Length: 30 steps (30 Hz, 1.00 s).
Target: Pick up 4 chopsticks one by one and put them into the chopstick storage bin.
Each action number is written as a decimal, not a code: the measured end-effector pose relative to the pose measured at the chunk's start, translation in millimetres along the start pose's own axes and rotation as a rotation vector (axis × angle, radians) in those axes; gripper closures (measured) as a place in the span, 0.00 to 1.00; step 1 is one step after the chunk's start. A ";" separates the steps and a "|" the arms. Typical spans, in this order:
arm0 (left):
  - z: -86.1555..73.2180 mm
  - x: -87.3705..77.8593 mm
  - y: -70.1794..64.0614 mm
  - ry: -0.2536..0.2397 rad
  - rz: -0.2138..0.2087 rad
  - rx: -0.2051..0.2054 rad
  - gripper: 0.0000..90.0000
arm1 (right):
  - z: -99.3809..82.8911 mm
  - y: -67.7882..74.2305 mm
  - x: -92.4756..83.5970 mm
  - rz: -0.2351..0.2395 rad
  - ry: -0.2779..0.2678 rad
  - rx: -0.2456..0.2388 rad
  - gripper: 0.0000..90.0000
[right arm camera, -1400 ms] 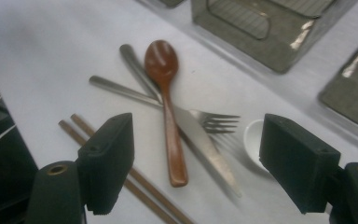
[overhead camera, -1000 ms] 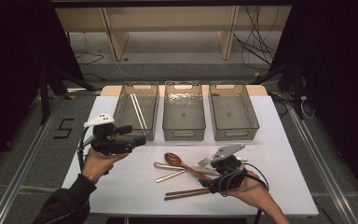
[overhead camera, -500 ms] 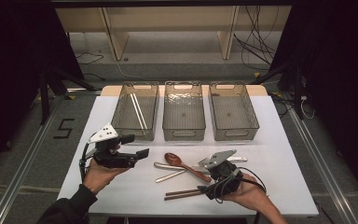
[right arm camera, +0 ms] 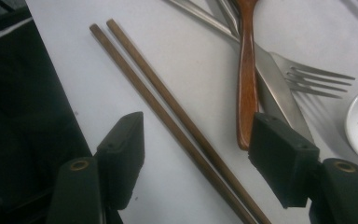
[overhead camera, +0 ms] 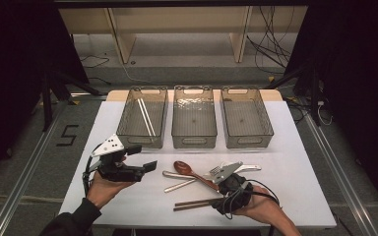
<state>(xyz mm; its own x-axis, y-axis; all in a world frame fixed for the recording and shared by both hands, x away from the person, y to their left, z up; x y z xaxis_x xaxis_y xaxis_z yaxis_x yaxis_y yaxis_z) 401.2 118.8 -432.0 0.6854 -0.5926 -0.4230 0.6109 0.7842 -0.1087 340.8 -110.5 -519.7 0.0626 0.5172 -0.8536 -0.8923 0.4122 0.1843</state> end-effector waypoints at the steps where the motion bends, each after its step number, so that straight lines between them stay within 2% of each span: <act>1: -0.2 -0.7 0.4 0.000 0.000 0.000 0.17 | -1.3 0.1 0.5 0.001 0.009 0.001 0.42; 4: -1.1 -1.0 -0.2 0.001 0.001 -0.004 0.17 | -3.7 1.2 2.3 0.006 0.029 0.012 0.44; 5: -1.9 -1.0 -0.5 0.005 -0.001 0.000 0.17 | -4.9 1.2 2.8 0.010 0.038 -0.001 0.46; 6: -2.3 -0.7 -1.0 0.005 -0.002 0.002 0.17 | -5.1 2.5 3.4 0.015 0.040 0.011 0.47; 8: -2.8 -0.4 -2.3 0.007 -0.004 0.002 0.17 | -7.6 2.5 4.0 0.020 0.059 0.000 0.49; 9: -3.1 -0.4 -2.5 0.008 -0.005 0.002 0.17 | -7.8 3.2 4.9 0.021 0.057 0.012 0.51; 11: -3.3 -0.3 -2.3 0.008 -0.005 0.002 0.17 | -11.0 2.3 5.9 0.023 0.078 -0.003 0.53; 20: -5.4 0.6 -3.4 0.017 -0.011 0.009 0.17 | -19.9 -4.8 10.7 -0.001 0.136 -0.016 0.62; 25: -5.3 0.4 -3.7 0.015 -0.012 0.010 0.17 | -24.2 -5.5 16.1 -0.002 0.169 -0.041 0.64; 30: -5.2 0.2 -4.5 0.014 -0.014 0.013 0.17 | -25.5 -7.8 18.2 -0.013 0.182 -0.046 0.67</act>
<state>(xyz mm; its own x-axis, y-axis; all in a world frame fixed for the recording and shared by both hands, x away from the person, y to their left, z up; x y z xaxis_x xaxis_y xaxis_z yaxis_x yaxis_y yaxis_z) 396.5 116.1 -436.2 0.6712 -0.6010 -0.4340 0.6256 0.7733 -0.1035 337.5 -123.4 -549.1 -0.0043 0.3661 -0.9306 -0.9117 0.3809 0.1540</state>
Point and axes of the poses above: each handheld gripper's, and its own axes: x roughly forward along the jaws, z roughly out of its top, y roughly to its left, the point moved 10 cm from there along x, roughly forward along the jaws, and after that the axes turned 11 degrees about z, right-handed, at the moved point
